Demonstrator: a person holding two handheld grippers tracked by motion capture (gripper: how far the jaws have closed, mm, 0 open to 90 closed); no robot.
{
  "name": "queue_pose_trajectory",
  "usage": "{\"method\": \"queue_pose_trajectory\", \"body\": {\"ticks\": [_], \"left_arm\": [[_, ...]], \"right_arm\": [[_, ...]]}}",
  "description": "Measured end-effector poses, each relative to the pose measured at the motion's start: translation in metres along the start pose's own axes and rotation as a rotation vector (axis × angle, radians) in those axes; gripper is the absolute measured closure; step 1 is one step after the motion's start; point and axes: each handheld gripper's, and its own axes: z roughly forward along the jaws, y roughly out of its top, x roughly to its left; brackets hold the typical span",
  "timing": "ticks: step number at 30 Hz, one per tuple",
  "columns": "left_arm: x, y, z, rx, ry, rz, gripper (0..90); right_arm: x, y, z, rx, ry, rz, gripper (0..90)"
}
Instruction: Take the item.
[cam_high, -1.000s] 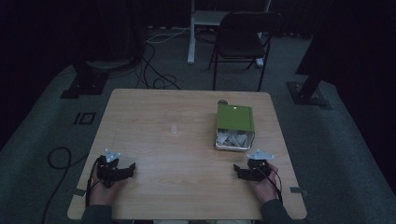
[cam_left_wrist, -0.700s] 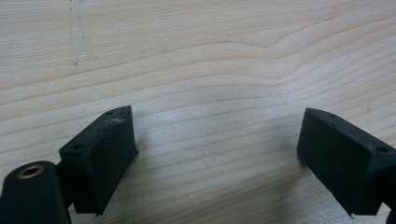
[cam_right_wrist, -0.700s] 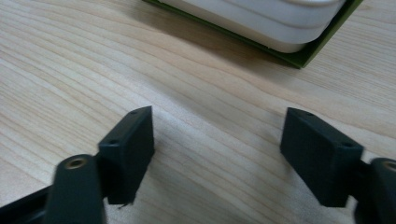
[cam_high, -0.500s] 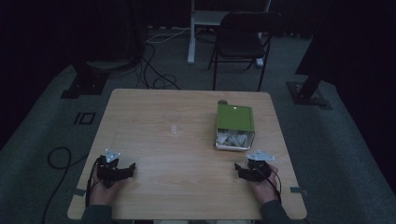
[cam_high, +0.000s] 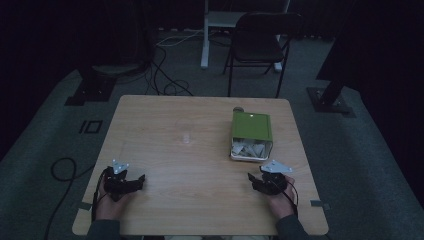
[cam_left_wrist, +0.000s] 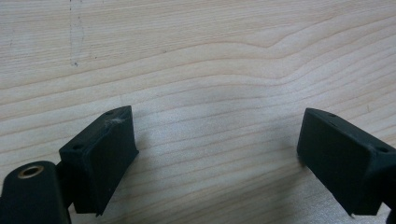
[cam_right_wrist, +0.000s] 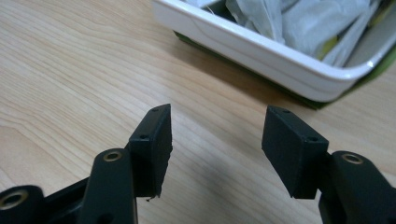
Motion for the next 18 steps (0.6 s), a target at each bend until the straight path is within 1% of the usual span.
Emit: {"method": "queue_pose_trajectory", "body": {"ticks": [5, 13, 18], "left_arm": [[0.0, 0.0, 0.0, 0.0, 0.0, 0.0, 12.3], [0.0, 0.0, 0.0, 0.0, 0.0, 0.0, 12.4], [0.0, 0.0, 0.0, 0.0, 0.0, 0.0, 12.3]], "right_arm": [[0.001, 0.006, -0.002, -0.019, 0.002, -0.011, 45.6], [-0.002, 0.015, -0.006, -0.05, -0.003, -0.01, 50.0], [0.001, 0.022, -0.005, -0.062, -0.001, -0.026, 51.6]]}}
